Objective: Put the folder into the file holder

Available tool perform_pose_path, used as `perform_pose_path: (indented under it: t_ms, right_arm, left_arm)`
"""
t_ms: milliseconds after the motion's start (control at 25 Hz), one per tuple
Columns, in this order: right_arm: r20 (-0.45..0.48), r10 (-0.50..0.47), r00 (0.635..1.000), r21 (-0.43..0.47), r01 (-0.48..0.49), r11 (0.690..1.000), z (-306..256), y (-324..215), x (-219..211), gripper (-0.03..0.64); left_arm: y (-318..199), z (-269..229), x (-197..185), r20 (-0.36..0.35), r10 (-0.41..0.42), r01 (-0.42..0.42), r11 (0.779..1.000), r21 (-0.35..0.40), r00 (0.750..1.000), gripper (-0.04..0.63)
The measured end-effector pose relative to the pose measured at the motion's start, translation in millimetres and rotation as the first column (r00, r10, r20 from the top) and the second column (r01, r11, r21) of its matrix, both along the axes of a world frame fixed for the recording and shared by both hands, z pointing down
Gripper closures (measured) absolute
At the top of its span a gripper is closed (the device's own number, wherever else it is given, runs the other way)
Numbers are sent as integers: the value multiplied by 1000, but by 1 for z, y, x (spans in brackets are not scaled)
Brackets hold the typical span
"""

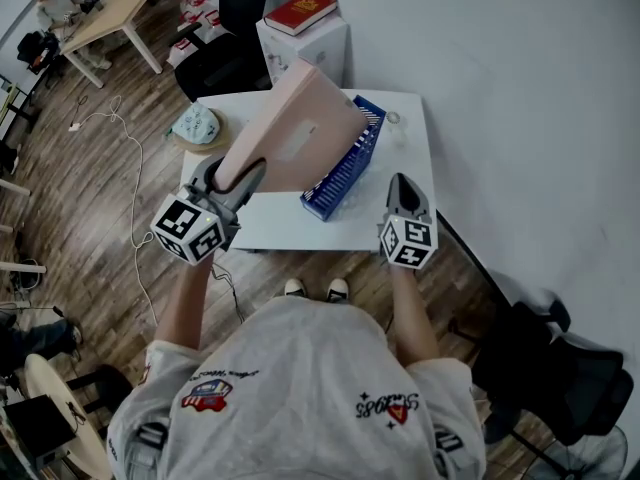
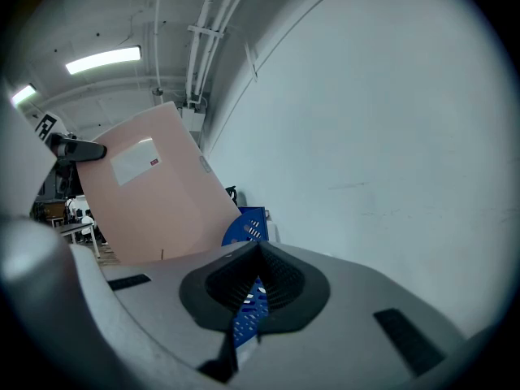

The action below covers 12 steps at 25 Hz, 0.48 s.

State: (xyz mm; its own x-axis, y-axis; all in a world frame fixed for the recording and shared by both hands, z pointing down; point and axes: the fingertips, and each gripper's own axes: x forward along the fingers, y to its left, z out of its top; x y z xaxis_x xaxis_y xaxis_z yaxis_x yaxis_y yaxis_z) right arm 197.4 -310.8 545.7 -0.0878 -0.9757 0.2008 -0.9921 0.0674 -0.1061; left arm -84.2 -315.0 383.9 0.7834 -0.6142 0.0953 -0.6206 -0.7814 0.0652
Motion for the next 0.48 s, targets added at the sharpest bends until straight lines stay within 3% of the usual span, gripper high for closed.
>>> perform_pose_path:
  t_ms: [320,480]
  right_arm:
    - [9,0,1000,-2,0,1000,2,2,-1,624]
    - [10,8,1000,-6,-8,1000,5,4,0,624]
  left_arm:
    - [-3,27,20,68,-21,22,999,-25,997,446]
    - [-9,34,25,50,-23,25,999,-37,998,446]
